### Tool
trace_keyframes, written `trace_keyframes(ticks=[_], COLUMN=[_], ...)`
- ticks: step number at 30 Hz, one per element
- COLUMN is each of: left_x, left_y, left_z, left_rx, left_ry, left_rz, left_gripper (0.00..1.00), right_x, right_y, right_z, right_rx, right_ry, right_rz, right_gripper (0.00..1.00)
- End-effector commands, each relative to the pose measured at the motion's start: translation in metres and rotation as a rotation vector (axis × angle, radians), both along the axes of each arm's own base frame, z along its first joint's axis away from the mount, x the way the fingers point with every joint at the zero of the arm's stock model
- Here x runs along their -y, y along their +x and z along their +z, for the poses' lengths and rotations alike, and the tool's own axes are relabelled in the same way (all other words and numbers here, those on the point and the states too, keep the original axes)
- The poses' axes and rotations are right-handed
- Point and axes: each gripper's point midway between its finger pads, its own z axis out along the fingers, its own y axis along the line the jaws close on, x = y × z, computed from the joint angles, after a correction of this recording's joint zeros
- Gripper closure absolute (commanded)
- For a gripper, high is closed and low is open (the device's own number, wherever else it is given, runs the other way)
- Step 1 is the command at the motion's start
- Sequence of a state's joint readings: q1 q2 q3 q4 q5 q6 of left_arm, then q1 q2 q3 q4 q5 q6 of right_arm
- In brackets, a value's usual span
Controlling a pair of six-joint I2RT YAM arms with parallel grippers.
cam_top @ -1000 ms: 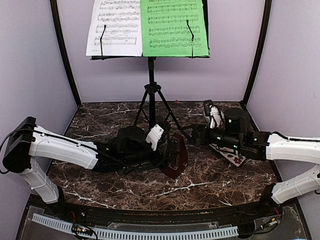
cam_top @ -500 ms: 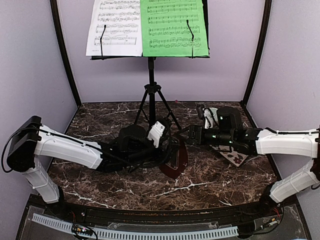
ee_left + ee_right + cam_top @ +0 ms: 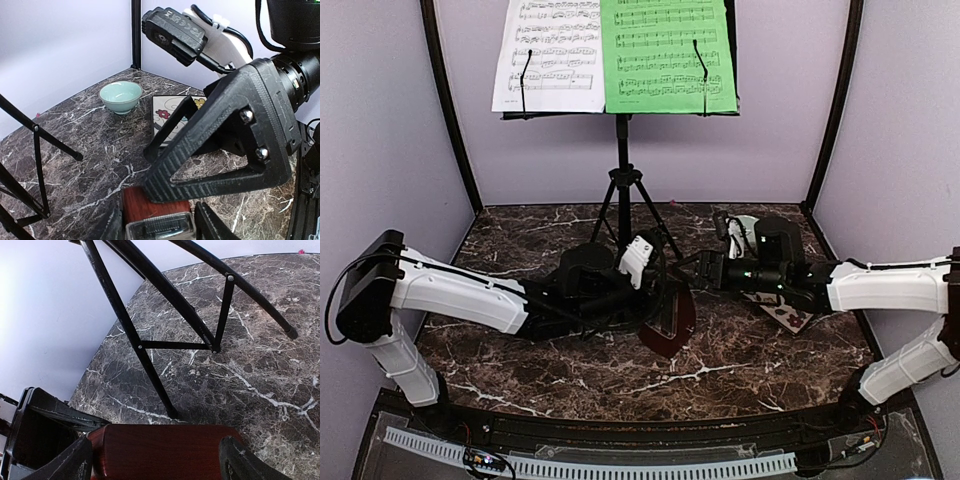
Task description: Set up the instrument practice props
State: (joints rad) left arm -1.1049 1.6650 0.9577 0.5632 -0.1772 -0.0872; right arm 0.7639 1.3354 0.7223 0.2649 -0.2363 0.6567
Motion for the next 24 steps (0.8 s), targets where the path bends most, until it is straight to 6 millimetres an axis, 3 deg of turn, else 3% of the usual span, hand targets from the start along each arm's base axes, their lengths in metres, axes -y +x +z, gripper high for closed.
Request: trace_keyframes(ticks=[1, 10, 24], left_x=[0.003, -0.003, -0.006], left_y=[0.002, -0.013, -0.038], left_z=[0.013, 0.009, 0.003], left_rx=[0.026, 0.043, 0.084], left_ry=[-0.025, -0.039, -0.075], left_rz=[-0.011, -0.073, -0.203], left_gripper=[0.55, 0.79, 0.90], right_x=[0.007, 0.018, 0.048], right_y=[-0.002, -0.004, -0.013], right_z=[-0.032, -0.067, -0.128], right_rx=[-0.049, -0.081, -0.166], right_ry=[-0.060, -0.163, -0.285], right_rz=[-0.007, -0.028, -0.057], right_gripper=[0.13, 0.13, 0.14])
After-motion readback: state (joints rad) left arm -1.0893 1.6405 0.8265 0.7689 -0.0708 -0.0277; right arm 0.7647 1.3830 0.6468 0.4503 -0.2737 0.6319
